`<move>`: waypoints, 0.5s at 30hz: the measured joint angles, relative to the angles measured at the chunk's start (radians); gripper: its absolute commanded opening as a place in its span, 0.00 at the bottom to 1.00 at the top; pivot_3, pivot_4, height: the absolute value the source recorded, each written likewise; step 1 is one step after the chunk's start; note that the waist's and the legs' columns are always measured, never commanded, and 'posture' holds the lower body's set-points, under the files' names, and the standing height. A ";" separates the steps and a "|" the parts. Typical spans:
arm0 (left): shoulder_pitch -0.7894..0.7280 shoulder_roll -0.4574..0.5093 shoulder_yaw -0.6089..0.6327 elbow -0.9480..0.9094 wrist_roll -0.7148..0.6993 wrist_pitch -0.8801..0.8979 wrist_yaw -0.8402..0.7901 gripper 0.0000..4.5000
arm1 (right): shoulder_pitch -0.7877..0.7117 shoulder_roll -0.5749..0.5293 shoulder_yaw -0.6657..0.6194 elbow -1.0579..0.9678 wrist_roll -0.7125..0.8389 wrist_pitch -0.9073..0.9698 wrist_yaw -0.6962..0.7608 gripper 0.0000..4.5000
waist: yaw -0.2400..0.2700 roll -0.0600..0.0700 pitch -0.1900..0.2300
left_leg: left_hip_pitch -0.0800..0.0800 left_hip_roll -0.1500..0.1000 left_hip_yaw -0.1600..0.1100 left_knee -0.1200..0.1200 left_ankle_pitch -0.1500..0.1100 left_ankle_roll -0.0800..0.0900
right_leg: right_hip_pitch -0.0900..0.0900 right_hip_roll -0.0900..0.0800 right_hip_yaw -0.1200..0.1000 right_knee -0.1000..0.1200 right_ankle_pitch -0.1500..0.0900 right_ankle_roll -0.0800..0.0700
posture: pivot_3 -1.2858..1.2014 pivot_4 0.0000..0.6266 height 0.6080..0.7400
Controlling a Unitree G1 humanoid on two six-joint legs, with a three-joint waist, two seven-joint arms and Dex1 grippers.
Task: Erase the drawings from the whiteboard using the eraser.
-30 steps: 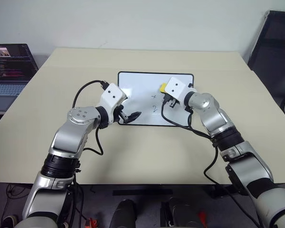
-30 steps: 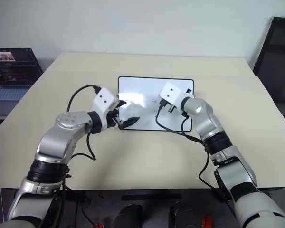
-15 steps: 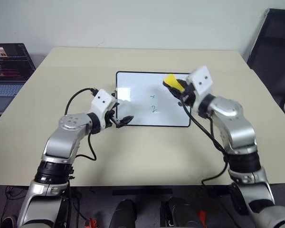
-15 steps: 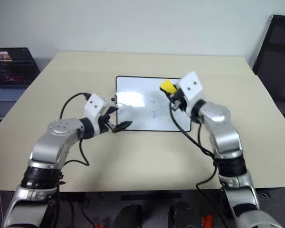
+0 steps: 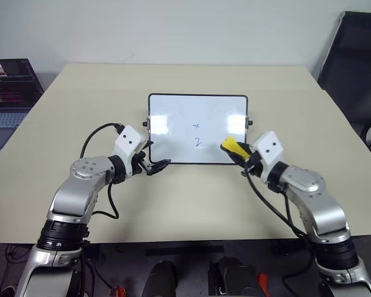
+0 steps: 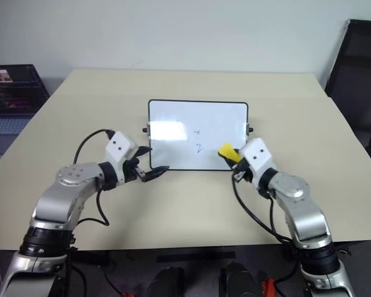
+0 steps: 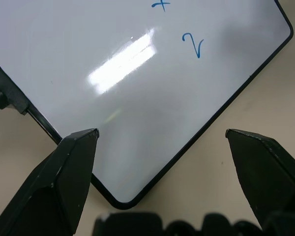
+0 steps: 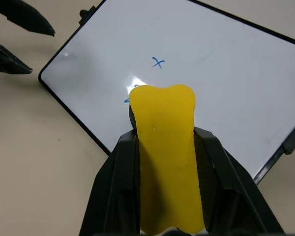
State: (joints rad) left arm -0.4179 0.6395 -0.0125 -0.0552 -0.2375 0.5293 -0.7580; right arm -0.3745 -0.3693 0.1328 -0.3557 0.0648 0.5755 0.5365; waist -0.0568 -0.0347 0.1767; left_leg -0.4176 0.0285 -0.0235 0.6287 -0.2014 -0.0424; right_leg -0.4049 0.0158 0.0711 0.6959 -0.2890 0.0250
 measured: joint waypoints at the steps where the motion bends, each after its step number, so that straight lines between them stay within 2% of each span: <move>1: -0.003 -0.002 -0.001 0.012 0.000 -0.007 -0.001 1.00 | -0.032 0.003 0.018 0.017 -0.014 -0.001 -0.013 0.24 | 0.000 0.000 0.000 | 0.000 0.000 0.000 0.000 0.000 0.000 | 0.000 0.000 0.000 0.000 0.000 0.000 | 0.52 0.24 1.00; 9: -0.021 -0.008 -0.024 0.050 0.016 -0.041 -0.021 1.00 | -0.320 0.063 0.140 0.285 -0.129 -0.064 -0.054 0.24 | 0.002 0.000 0.000 | -0.001 -0.001 0.000 0.000 0.000 0.000 | 0.000 0.000 -0.001 -0.001 0.002 -0.004 | 0.52 0.24 1.00; 15: -0.030 -0.009 -0.034 0.049 0.022 -0.040 -0.020 1.00 | -0.463 0.104 0.208 0.510 -0.196 -0.153 -0.052 0.24 | 0.001 0.000 0.000 | -0.002 -0.001 -0.001 -0.001 0.000 0.000 | -0.001 0.000 -0.001 0.000 0.003 -0.004 | 0.52 0.24 1.00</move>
State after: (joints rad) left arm -0.4482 0.6300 -0.0462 -0.0060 -0.2155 0.4889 -0.7783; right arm -0.8377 -0.2657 0.3407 0.1543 -0.1313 0.4228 0.4845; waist -0.0558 -0.0348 0.1768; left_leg -0.4192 0.0277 -0.0244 0.6281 -0.2016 -0.0424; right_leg -0.4054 0.0155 0.0696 0.6954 -0.2863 0.0205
